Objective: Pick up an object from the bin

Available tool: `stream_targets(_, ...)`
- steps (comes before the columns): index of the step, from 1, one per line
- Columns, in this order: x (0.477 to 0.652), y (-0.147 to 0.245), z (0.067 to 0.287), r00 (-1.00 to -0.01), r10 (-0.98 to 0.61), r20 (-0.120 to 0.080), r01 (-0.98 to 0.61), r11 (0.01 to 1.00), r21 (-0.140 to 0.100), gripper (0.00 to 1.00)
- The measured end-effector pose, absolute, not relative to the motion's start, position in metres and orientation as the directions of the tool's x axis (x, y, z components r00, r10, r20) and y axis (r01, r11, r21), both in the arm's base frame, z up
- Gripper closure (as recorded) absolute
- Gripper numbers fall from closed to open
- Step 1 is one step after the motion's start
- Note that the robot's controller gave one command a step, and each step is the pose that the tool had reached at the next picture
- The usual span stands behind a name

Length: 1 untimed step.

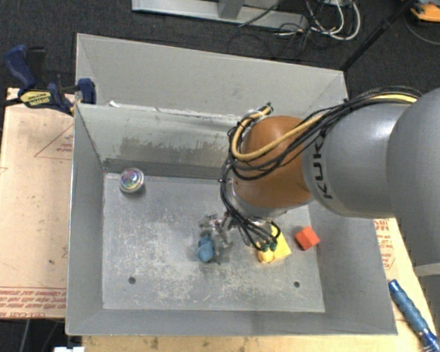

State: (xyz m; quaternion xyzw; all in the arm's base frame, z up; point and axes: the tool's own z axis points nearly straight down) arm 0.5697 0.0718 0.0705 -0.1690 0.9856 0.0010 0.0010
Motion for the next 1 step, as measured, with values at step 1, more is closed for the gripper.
stream_targets(1,0.5771,0.0886,0.2108,-0.941,-0.337,-0.012,-0.337,0.942,-0.001,1.0)
